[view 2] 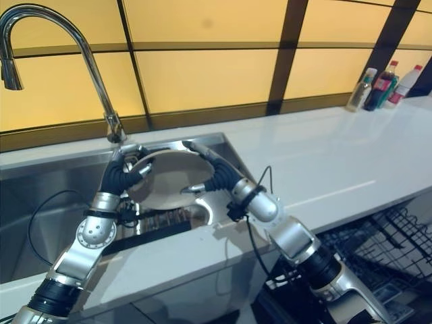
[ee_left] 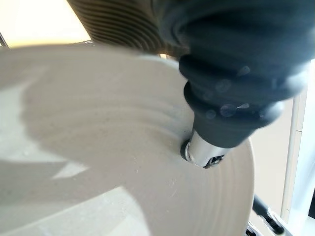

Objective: Pick up plates and place into dishwasher.

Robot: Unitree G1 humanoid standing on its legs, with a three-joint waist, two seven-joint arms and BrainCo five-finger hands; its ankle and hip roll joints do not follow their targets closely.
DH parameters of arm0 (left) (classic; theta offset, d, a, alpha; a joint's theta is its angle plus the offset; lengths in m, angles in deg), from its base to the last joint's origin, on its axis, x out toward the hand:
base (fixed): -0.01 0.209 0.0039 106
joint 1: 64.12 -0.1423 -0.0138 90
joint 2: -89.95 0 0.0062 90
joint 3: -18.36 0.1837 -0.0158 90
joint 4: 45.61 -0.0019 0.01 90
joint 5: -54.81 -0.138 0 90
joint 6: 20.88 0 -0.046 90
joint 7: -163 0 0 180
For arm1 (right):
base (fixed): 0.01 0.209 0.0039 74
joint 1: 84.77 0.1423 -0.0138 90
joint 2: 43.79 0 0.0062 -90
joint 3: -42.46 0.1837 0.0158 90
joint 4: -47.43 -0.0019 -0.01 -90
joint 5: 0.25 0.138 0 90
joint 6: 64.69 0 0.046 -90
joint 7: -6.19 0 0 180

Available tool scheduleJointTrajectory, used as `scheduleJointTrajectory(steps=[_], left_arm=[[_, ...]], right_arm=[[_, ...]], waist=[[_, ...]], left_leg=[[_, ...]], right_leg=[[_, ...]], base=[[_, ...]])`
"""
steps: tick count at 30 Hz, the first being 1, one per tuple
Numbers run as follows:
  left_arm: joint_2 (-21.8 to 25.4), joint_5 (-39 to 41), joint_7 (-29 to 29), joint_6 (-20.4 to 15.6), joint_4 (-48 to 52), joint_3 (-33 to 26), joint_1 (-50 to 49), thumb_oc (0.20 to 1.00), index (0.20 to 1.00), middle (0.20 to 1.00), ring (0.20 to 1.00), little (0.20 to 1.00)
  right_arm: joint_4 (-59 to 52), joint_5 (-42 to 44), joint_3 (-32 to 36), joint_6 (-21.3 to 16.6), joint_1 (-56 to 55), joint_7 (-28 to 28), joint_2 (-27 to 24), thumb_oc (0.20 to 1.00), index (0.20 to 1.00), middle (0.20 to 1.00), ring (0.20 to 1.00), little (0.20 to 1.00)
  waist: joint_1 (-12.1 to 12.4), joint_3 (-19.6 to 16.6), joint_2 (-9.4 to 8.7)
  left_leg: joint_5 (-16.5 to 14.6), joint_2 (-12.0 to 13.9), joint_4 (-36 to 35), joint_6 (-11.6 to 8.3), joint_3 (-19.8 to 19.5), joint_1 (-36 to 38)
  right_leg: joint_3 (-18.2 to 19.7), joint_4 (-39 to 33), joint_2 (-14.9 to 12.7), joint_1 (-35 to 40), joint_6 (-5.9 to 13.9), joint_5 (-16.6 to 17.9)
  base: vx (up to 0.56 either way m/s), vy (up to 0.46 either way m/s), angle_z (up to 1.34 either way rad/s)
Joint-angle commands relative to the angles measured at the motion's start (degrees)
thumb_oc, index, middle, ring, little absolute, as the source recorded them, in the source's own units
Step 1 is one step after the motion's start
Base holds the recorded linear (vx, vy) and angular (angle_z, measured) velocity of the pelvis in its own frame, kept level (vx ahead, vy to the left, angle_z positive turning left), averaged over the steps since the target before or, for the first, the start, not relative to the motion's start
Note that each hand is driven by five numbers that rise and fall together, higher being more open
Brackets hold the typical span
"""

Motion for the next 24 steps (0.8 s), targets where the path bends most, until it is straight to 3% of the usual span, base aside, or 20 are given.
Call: scheduleJointTrajectory(steps=[1,23,24], left_arm=[[-0.14,0.98,-0.93,-2.48,0.27,-0.62,6.38,0.200,0.200,0.200,0.200,0.200],[-0.83,0.23,-1.16,-3.56,-1.03,-1.21,5.50,0.200,0.200,0.200,0.200,0.200],[-0.87,0.20,-1.17,-3.62,-0.98,-1.22,5.42,0.200,0.200,0.200,0.200,0.200]], right_arm=[[-0.87,1.44,-3.43,-1.32,5.49,-2.37,0.29,0.200,0.200,0.200,0.200,0.200],[-0.07,0.57,-2.84,-1.79,3.36,-3.32,1.43,0.200,0.200,0.200,0.200,0.200],[0.00,0.56,-2.88,-2.01,3.29,-3.21,1.34,0.485,0.485,0.485,0.485,0.485]], waist=[[0.30,-1.95,-1.00],[0.48,-1.80,-0.95],[0.50,-1.81,-0.96]], left_leg=[[-3.54,-3.06,1.00,2.68,1.17,-1.08],[-3.22,-2.83,-0.18,2.78,1.72,-0.35],[-3.18,-2.82,-0.26,2.78,1.70,-0.32]], right_leg=[[-2.61,2.41,3.15,-1.21,-1.74,-4.61],[-3.54,2.81,2.48,-0.82,-1.29,-4.72],[-3.58,2.80,2.46,-0.80,-1.26,-4.71]], base=[[0.00,0.000,0.00],[0.00,0.018,0.03],[-0.01,0.020,0.03]])
